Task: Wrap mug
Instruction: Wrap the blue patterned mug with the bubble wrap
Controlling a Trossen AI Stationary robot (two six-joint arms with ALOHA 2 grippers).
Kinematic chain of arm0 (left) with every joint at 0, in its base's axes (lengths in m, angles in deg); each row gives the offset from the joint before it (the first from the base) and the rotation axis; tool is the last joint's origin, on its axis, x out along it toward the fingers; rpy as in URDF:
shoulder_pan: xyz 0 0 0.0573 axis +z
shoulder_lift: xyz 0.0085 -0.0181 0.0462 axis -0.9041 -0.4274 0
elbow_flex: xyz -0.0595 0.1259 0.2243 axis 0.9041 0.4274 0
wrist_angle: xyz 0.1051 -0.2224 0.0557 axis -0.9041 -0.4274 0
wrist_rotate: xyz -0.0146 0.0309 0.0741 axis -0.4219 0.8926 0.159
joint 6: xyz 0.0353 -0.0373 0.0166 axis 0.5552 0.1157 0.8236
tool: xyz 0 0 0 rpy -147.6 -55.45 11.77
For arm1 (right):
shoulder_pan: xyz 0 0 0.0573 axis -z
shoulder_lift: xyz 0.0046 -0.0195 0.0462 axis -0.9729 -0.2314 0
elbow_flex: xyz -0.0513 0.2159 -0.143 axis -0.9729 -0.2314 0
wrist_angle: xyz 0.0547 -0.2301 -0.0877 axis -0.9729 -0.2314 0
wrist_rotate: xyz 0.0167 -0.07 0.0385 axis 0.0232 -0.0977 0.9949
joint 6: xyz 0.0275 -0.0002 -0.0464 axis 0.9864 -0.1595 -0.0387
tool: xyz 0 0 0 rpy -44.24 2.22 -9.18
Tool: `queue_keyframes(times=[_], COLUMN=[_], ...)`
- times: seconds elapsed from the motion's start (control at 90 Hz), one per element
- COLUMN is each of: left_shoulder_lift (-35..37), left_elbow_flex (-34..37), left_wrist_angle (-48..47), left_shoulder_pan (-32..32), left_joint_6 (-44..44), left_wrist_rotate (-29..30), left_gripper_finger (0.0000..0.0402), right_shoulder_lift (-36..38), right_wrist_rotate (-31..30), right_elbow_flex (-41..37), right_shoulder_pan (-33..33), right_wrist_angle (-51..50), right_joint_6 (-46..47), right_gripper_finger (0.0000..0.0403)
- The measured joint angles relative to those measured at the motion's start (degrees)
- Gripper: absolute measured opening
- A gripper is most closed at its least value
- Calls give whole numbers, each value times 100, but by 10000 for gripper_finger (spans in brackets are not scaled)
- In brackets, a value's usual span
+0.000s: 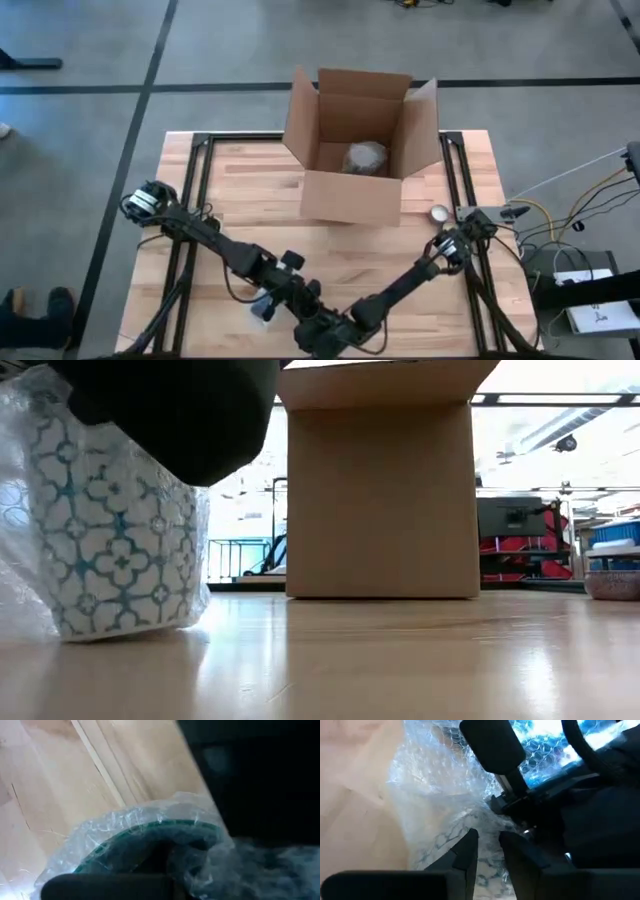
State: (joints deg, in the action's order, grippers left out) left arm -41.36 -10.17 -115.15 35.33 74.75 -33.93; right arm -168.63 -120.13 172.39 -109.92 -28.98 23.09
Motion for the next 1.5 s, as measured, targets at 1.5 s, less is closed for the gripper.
queue_keyframes(times=[1.5], left_shoulder_lift=[3195], left_elbow_flex=[236], left_wrist_angle=[-263], left_shoulder_pan=[-211], left_joint_6=[-769], left_wrist_rotate=[960], left_gripper_finger=[0], right_shoulder_lift=[139], right_wrist_rotate=[1641], right_elbow_flex=[389], right_shoulder_pan=[395], right_wrist_angle=[-1502], right_joint_6=[1690], right_gripper_finger=[78])
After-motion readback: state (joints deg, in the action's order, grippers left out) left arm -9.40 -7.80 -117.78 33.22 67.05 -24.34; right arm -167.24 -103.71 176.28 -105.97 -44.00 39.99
